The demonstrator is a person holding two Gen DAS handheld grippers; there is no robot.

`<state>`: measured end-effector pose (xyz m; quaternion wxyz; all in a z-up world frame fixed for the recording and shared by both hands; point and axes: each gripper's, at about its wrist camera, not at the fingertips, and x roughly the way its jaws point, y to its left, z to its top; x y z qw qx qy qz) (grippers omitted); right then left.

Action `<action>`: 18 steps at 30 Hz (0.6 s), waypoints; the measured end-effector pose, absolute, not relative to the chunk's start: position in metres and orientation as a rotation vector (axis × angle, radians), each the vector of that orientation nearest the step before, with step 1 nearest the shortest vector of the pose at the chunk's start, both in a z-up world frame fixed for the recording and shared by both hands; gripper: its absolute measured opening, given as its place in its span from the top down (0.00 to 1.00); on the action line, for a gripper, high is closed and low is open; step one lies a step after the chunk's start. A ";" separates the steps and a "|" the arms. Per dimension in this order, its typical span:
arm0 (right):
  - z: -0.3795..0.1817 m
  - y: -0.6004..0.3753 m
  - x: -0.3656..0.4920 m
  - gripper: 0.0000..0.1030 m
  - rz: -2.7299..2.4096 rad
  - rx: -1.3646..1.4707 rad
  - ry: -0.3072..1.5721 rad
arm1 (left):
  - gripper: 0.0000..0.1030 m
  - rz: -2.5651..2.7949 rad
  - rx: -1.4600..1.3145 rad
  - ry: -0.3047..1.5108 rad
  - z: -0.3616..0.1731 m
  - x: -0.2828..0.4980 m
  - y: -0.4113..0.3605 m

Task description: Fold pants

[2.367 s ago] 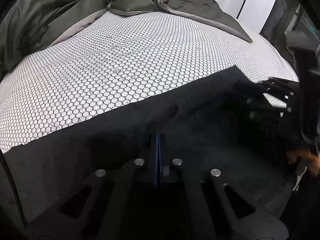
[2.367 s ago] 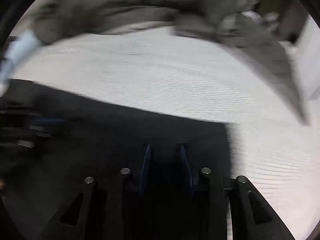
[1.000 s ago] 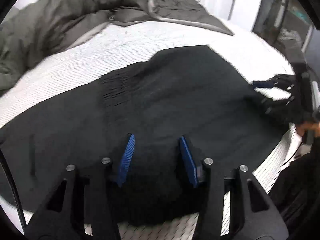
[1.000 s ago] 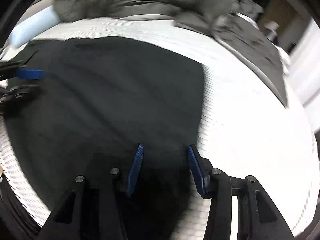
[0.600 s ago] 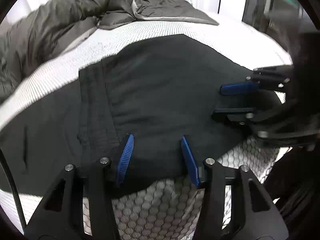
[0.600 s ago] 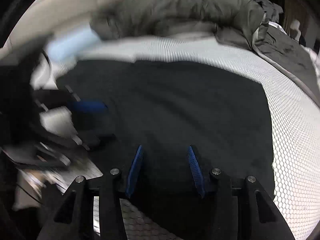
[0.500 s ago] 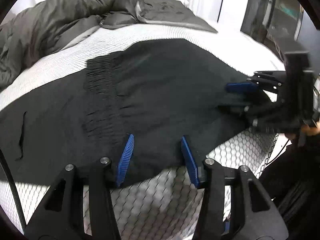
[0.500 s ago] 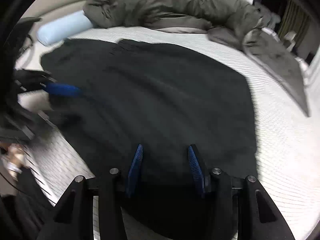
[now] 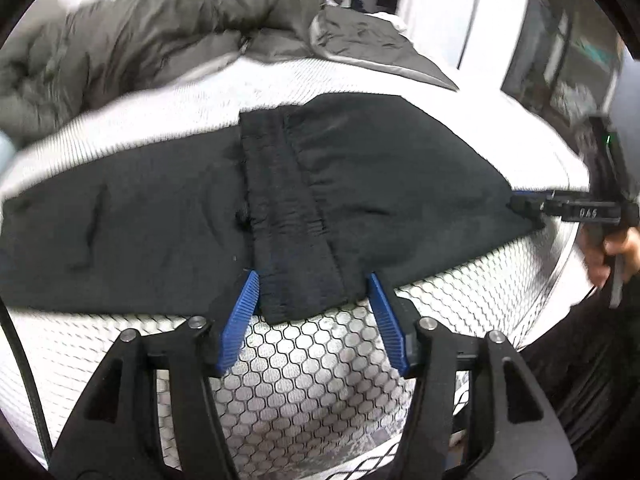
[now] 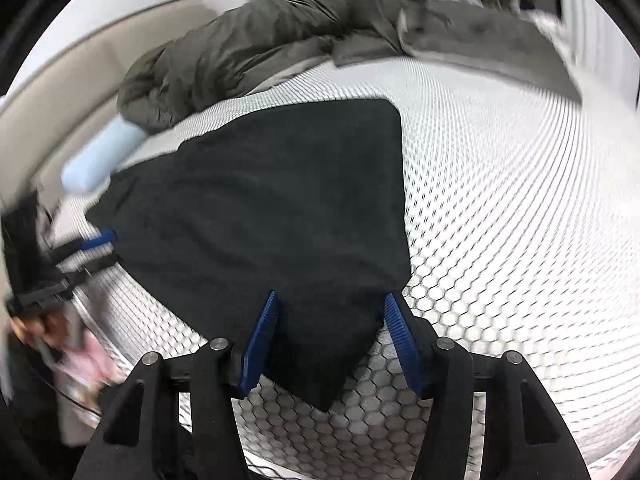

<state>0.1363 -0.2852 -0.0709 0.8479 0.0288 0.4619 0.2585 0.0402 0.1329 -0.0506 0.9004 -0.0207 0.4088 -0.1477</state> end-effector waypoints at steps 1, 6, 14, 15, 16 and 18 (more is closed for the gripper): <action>-0.075 -0.287 0.138 0.45 0.546 0.099 0.996 | 0.47 -0.309 -0.077 0.863 -0.056 0.044 0.136; -0.075 -0.290 0.131 0.64 0.502 0.056 0.996 | 0.47 -0.297 -0.095 0.852 -0.061 0.045 0.134; -0.056 -0.311 0.140 0.37 0.547 0.186 0.914 | 0.27 -0.207 -0.148 0.802 -0.021 0.069 0.150; -0.054 -0.307 0.147 0.37 0.548 0.176 0.912 | 0.27 -0.198 -0.163 0.815 -0.022 0.083 0.151; -0.053 -0.302 0.150 0.37 0.543 0.167 0.910 | 0.27 -0.195 -0.187 0.850 -0.025 0.100 0.152; -0.054 -0.293 0.167 0.37 0.546 0.152 0.916 | 0.27 -0.221 -0.228 0.938 -0.037 0.130 0.150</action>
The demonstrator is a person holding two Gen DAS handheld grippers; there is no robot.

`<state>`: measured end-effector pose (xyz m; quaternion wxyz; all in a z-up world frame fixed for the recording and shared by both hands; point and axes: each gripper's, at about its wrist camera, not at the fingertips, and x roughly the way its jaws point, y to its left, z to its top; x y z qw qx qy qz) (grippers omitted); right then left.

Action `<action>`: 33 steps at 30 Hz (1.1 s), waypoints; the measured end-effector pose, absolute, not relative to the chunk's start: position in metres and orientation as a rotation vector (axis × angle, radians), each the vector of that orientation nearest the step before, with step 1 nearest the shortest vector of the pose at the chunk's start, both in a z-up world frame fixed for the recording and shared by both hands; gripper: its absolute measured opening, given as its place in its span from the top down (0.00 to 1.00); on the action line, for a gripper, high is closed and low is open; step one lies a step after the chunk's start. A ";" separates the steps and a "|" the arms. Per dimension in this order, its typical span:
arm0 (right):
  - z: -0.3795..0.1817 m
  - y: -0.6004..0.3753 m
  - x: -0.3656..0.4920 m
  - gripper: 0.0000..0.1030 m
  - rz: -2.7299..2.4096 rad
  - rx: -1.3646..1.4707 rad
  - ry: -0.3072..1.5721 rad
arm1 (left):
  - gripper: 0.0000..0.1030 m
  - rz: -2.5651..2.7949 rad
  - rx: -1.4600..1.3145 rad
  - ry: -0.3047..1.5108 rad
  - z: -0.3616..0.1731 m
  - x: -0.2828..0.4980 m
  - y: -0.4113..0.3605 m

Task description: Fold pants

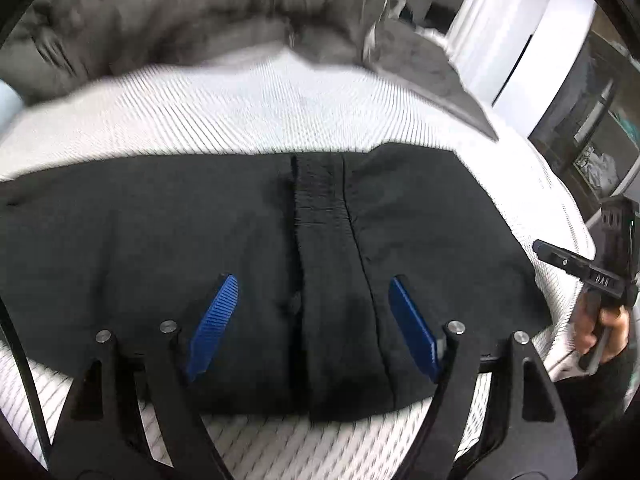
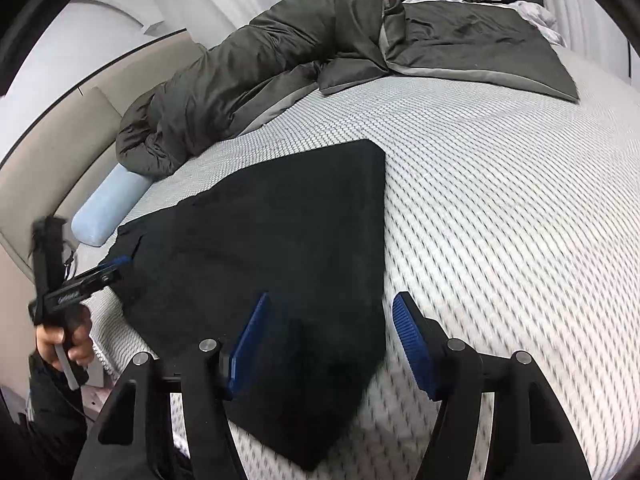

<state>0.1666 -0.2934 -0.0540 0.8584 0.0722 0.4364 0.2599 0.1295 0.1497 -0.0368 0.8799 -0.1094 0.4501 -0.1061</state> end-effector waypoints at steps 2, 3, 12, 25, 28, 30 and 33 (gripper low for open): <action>-0.058 -0.287 0.181 0.37 0.545 0.137 0.930 | 0.27 -0.217 -0.255 1.033 -0.052 0.158 0.145; -0.063 -0.284 0.190 0.37 0.547 0.127 0.943 | 0.29 -0.218 -0.264 1.056 -0.055 0.164 0.143; -0.080 -0.269 0.227 0.62 0.541 0.073 0.958 | 0.68 -0.265 -0.179 0.919 -0.034 0.185 0.121; -0.034 -0.256 0.180 0.53 0.559 -0.024 0.805 | 0.18 -0.176 0.029 0.791 -0.019 0.128 0.085; -0.040 -0.221 0.160 0.53 0.662 -0.075 0.814 | 0.18 -0.309 0.143 0.805 -0.032 0.118 0.044; -0.056 -0.191 0.152 0.53 0.723 -0.132 0.866 | 0.18 -0.329 0.225 0.847 -0.049 0.122 0.027; -0.084 -0.173 0.148 0.53 0.718 -0.269 0.945 | 0.18 -0.342 0.228 0.871 -0.065 0.126 0.033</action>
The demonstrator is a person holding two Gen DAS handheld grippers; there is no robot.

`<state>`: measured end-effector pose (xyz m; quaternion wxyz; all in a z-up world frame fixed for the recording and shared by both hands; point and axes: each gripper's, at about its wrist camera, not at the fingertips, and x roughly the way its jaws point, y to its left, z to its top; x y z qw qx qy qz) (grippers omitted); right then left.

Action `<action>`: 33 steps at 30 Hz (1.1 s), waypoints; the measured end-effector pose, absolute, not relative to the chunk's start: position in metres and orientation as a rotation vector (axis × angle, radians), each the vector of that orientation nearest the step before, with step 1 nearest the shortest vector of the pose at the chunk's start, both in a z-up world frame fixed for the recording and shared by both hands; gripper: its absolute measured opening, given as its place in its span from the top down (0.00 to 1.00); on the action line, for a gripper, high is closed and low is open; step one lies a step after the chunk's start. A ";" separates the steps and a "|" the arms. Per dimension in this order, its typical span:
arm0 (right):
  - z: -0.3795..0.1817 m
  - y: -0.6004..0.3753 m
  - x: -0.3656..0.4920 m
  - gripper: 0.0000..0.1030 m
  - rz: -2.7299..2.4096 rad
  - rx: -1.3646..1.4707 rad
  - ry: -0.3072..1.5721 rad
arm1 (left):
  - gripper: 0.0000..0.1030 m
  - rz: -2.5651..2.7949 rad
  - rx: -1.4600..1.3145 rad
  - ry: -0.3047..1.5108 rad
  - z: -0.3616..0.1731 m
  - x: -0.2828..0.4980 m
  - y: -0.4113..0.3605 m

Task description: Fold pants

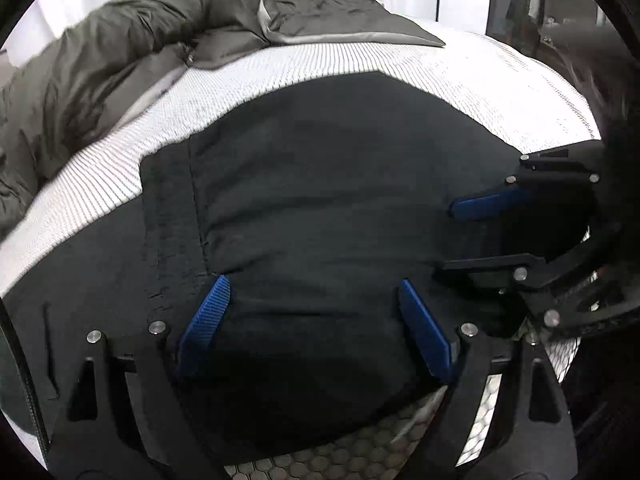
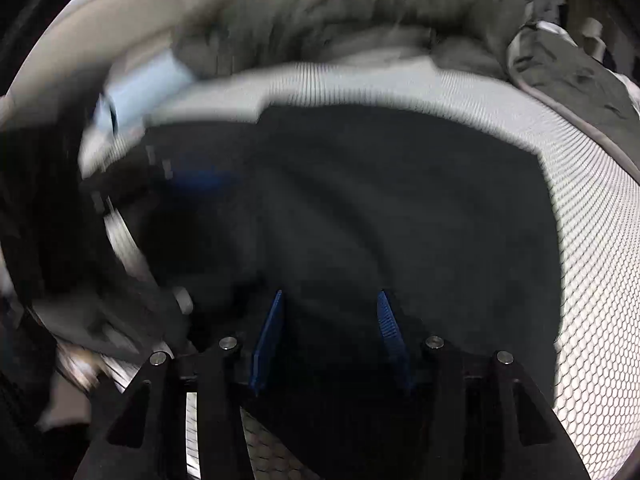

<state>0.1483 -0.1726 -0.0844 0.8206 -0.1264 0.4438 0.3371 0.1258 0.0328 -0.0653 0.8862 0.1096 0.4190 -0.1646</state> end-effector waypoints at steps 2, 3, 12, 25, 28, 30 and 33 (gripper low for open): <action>-0.087 -0.189 0.141 0.53 0.699 -0.320 0.910 | 0.17 -0.317 0.240 0.851 -0.067 0.122 0.042; -0.087 -0.202 0.139 0.53 0.656 -0.355 0.899 | 0.17 -0.269 0.251 0.857 -0.070 0.123 0.048; -0.048 -0.264 0.161 0.53 0.641 -0.142 0.851 | 0.16 -0.212 0.053 0.835 -0.049 0.119 0.100; -0.083 -0.170 0.223 0.53 0.603 -0.425 0.980 | 0.84 -0.412 0.093 0.931 -0.062 0.177 0.064; -0.086 -0.220 0.241 0.53 0.485 -0.376 0.994 | 0.84 -0.415 0.138 0.902 -0.063 0.170 0.065; -0.082 -0.245 0.253 0.52 0.455 -0.268 1.018 | 0.84 -0.396 0.157 0.902 -0.056 0.167 0.064; -0.055 -0.252 0.257 0.52 0.483 -0.137 0.935 | 0.79 -0.407 0.125 0.854 -0.031 0.166 0.063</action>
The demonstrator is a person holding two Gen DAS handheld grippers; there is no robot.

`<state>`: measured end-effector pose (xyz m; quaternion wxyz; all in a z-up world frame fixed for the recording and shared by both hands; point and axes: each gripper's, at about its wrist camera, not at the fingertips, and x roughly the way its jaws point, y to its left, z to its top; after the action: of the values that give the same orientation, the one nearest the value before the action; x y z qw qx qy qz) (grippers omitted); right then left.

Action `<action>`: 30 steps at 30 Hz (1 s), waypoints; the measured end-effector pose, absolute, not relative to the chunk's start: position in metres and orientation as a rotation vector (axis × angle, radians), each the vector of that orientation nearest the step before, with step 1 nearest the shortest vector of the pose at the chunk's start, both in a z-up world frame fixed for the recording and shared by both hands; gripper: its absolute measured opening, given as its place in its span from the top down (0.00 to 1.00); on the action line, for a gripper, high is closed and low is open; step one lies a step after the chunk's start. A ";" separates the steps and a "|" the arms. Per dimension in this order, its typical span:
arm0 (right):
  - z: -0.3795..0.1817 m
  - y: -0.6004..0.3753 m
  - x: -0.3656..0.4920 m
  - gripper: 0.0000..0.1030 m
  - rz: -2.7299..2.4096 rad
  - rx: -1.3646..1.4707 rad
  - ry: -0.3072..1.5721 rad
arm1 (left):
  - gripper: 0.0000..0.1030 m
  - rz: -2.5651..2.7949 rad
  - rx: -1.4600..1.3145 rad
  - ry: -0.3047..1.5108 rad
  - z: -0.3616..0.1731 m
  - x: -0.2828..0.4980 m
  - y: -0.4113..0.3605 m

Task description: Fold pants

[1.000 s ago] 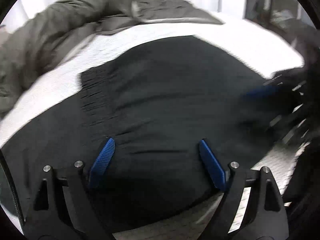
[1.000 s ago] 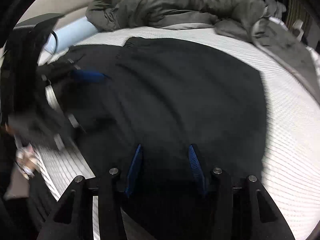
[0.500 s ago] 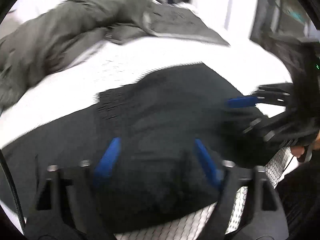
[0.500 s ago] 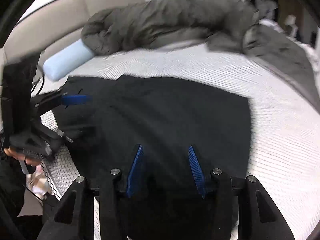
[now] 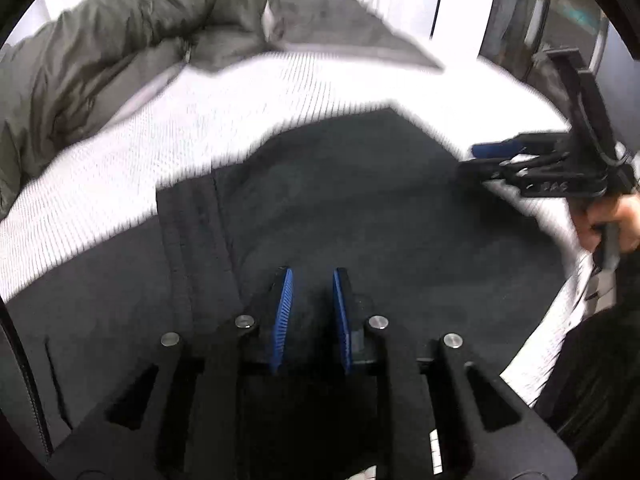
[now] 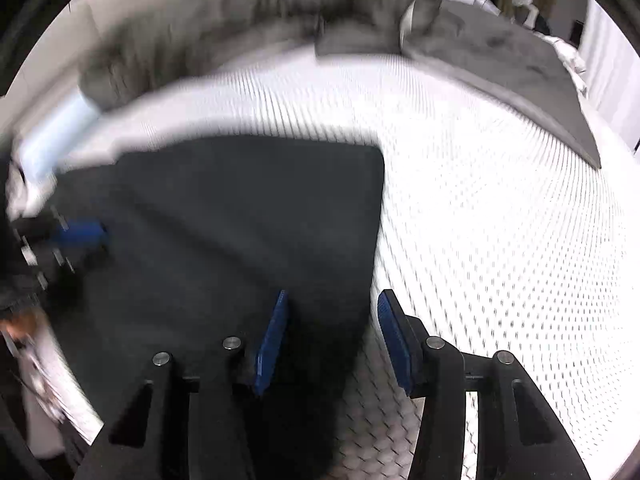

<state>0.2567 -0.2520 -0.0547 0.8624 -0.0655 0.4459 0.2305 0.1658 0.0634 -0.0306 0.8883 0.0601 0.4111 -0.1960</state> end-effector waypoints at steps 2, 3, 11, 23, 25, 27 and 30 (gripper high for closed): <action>-0.037 -0.237 0.260 0.52 0.523 -0.104 0.865 | 0.67 -0.382 0.135 0.830 -0.021 0.181 0.062; -0.034 -0.227 0.264 0.52 0.534 -0.106 0.853 | 0.66 -0.366 0.144 0.841 -0.022 0.191 0.062; -0.083 -0.148 0.285 0.52 0.563 -0.330 0.993 | 0.66 -0.329 0.053 0.968 -0.061 0.249 0.078; -0.041 -0.212 0.259 0.26 0.510 -0.250 0.870 | 0.36 -0.234 -0.043 0.880 -0.026 0.161 0.125; -0.029 -0.219 0.241 0.09 0.504 -0.158 0.819 | 0.05 -0.193 -0.112 0.825 -0.021 0.134 0.140; -0.031 -0.207 0.221 0.08 0.542 -0.164 0.812 | 0.04 -0.165 -0.174 0.806 -0.023 0.117 0.149; -0.046 -0.175 0.195 0.08 0.595 -0.300 0.840 | 0.04 -0.176 -0.179 0.843 -0.034 0.108 0.142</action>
<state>0.1954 -0.1747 -0.0462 0.8596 -0.1430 0.4003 0.2834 0.1075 0.1417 -0.0344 0.9049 -0.0867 0.4078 -0.0851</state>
